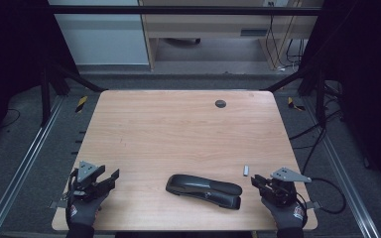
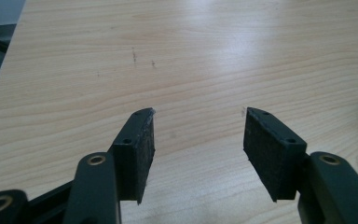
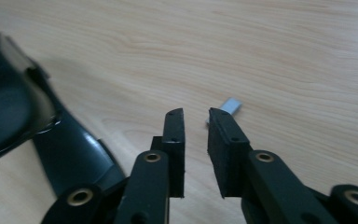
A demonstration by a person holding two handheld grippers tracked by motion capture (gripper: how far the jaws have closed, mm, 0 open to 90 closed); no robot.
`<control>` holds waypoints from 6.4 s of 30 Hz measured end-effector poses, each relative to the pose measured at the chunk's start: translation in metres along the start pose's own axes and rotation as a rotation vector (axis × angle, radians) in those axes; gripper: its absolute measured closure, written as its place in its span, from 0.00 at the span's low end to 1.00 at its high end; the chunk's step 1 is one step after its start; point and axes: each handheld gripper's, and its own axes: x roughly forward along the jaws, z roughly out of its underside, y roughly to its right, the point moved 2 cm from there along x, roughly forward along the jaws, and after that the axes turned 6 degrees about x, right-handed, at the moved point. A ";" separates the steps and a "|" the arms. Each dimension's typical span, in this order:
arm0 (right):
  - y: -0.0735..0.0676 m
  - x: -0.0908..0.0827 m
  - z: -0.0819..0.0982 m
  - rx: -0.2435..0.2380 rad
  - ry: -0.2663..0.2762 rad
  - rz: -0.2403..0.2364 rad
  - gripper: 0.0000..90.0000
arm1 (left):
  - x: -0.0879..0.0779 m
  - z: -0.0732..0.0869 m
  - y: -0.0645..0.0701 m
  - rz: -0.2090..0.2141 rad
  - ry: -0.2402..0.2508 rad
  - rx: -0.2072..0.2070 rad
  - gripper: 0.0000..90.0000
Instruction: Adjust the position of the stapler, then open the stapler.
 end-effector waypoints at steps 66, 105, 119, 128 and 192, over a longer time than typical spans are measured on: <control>-0.055 0.023 0.035 -0.202 -0.264 -0.248 1.00 | -0.002 -0.001 0.021 -0.016 -0.039 0.075 0.50; -0.036 0.028 0.022 -0.149 -0.151 -0.131 1.00 | -0.003 -0.004 0.035 0.038 -0.022 0.121 0.73; -0.035 0.023 0.018 -0.139 -0.088 -0.125 1.00 | -0.006 -0.007 0.046 0.056 -0.005 0.156 0.72; -0.033 0.021 0.015 -0.138 -0.063 -0.124 1.00 | -0.006 -0.009 0.051 0.060 0.000 0.161 0.70; -0.013 0.011 0.011 -0.064 0.005 -0.044 0.62 | 0.003 -0.100 0.169 0.175 0.119 0.412 0.48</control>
